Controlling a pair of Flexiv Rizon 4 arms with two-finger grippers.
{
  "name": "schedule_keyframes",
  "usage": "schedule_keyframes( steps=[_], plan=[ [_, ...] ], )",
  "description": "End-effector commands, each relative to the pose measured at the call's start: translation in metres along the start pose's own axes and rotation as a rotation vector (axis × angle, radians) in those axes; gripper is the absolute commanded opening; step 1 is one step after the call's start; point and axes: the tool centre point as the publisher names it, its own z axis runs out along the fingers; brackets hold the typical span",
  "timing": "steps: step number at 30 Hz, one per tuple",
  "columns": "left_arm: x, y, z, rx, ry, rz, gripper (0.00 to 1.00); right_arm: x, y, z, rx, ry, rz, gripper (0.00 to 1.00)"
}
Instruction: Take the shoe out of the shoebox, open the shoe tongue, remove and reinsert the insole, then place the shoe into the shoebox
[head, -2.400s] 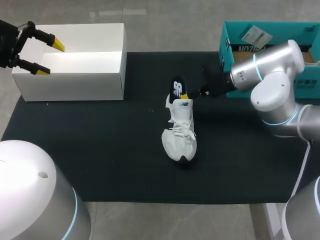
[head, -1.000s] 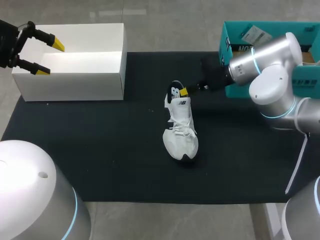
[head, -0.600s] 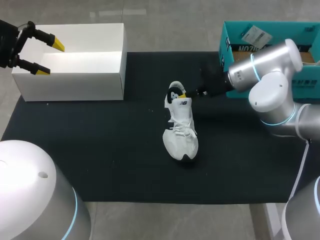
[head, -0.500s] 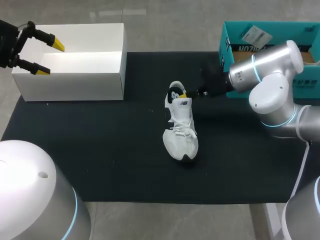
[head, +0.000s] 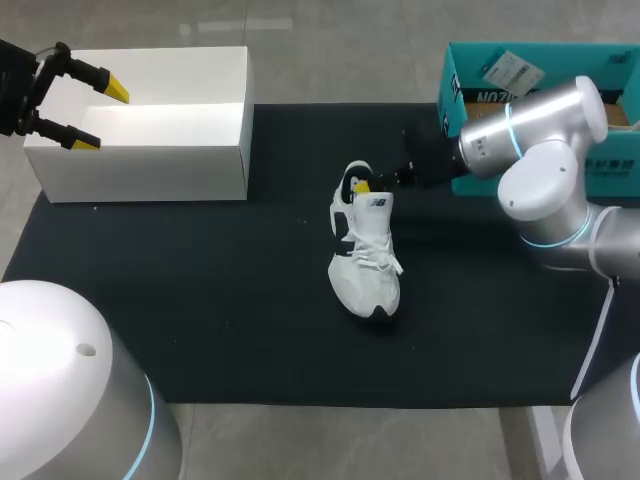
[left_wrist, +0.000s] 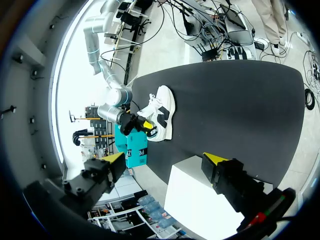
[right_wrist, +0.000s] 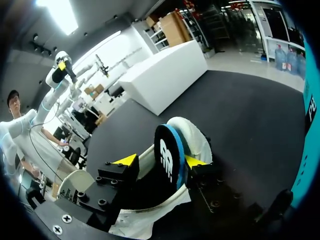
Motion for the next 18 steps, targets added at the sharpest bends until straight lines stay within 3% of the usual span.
schedule_keyframes(
  steps=[1, 8, 18],
  plan=[
    [-0.001, 0.000, 0.000, 0.001, 0.003, -0.001, 1.00, -0.002, 0.003, 0.003, 0.002, 0.000, -0.001, 0.00],
    [-0.001, 0.000, 0.000, 0.001, 0.003, -0.001, 1.00, 0.000, 0.003, -0.003, 0.028, 0.021, 0.007, 0.00],
    [-0.001, 0.000, 0.000, 0.001, 0.003, -0.001, 1.00, 0.005, 0.011, -0.016, 0.004, -0.012, -0.016, 0.00]
  ],
)
